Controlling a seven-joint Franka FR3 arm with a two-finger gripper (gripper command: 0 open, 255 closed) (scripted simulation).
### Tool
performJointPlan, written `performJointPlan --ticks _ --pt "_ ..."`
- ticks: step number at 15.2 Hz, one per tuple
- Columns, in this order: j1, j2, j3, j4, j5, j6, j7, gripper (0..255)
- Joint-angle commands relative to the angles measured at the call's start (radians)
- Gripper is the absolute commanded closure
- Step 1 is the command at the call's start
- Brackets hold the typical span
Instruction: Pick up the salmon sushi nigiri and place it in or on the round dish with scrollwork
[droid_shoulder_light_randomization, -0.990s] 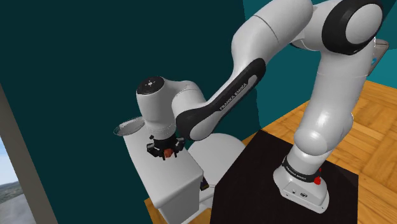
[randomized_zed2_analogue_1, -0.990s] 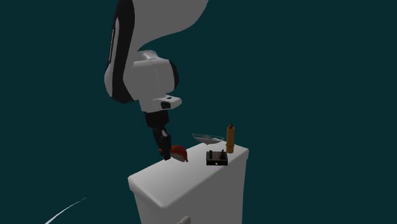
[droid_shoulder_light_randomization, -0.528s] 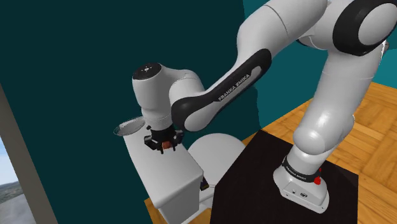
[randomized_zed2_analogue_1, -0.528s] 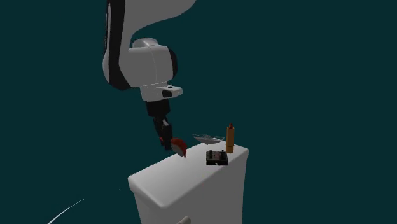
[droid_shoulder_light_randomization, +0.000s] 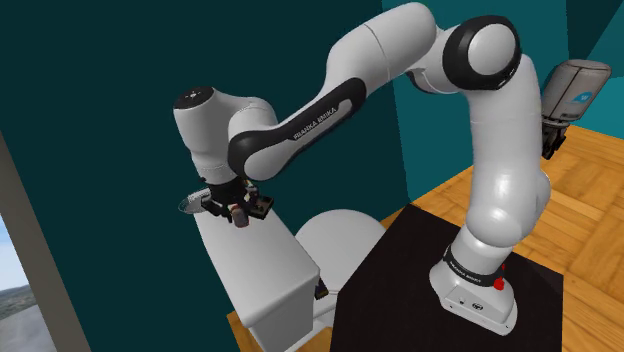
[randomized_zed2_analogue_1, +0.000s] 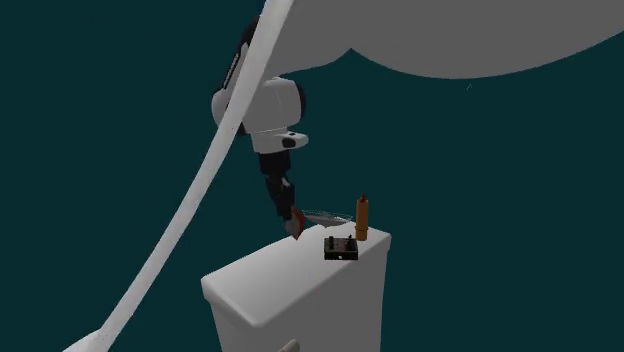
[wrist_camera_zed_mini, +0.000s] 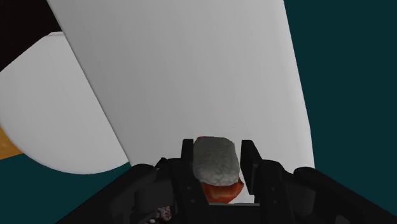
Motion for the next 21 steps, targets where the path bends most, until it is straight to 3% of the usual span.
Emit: performJointPlan --ticks 1,6,10,12,14,15,16,17,18,19,21 --pt "0.030 0.063 -0.033 0.084 -0.034 -0.030 -0.019 255" --pt "0.134 0.238 -0.112 0.363 -0.100 -0.128 -0.087 255" --pt "0.241 0.400 -0.172 0.661 -0.139 -0.229 -0.172 255" --pt "0.318 0.507 -0.205 0.877 -0.157 -0.300 -0.235 255" --pt "0.448 0.669 -0.252 1.225 -0.172 -0.415 -0.335 255" --pt "0.375 0.582 -0.228 1.036 -0.163 -0.348 -0.284 255" --pt "0.375 0.582 -0.228 1.035 -0.164 -0.348 -0.283 0" --pt "0.283 0.447 -0.207 0.743 -0.182 -0.193 -0.114 0" --pt "0.244 0.358 -0.207 0.564 -0.211 -0.082 0.035 0" --pt "0.233 0.289 -0.220 0.433 -0.248 0.007 0.182 0" --pt "0.273 0.192 -0.273 0.256 -0.349 0.127 0.487 0"
